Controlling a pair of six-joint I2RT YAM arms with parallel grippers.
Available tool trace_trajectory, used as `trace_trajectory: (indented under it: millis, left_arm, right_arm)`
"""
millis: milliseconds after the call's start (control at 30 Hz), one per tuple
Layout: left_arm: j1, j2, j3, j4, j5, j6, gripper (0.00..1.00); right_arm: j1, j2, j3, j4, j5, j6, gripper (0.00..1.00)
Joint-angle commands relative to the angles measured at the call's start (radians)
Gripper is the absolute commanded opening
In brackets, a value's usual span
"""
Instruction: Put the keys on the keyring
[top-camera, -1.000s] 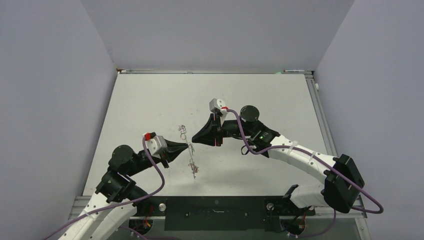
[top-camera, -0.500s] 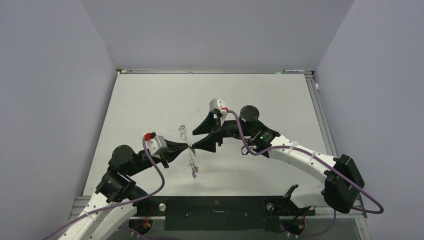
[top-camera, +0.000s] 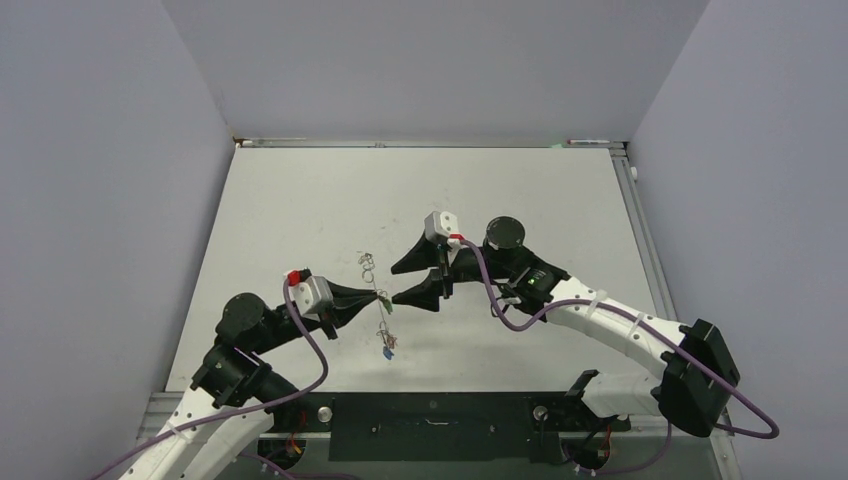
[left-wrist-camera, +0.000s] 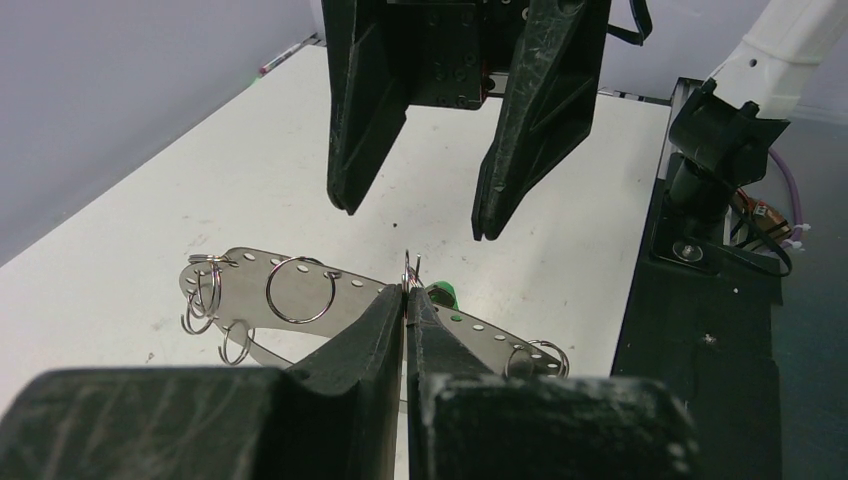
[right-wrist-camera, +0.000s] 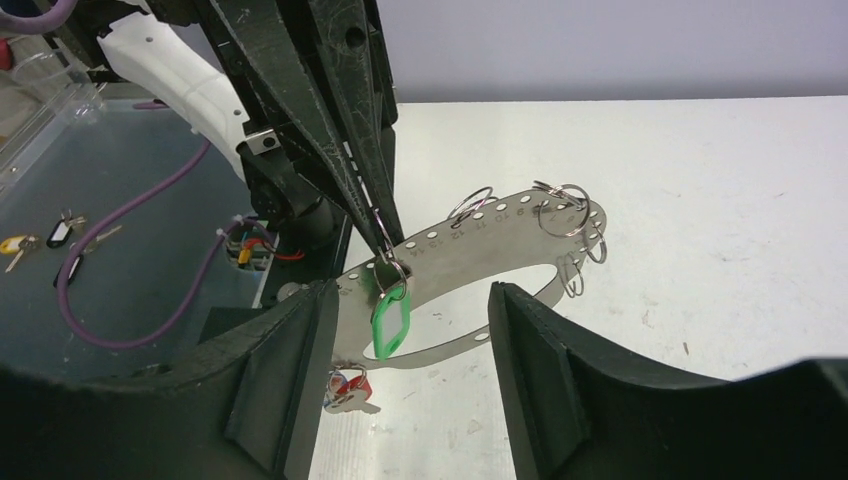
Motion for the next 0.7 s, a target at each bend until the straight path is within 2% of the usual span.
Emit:
trace_trajectory:
  millis: [0,500,667]
  left_arm:
    - [-0.006,-0.013,0.006,0.119,0.053,0.001,0.0]
    - [-0.006,-0.029,-0.006,0.148,0.097,-0.003,0.0]
    - [-0.006,-0.035,-0.006,0.149,0.096,-0.003,0.0]
  right_arm:
    - [0.02,-0.016,-0.01,0.077,-0.075,-0.064,0.56]
    - [0.072,0.016,0.02,0.054,-0.055,-0.089,0.32]
    - [0.084,0.029,0.028,0.05,-0.038,-0.089,0.32]
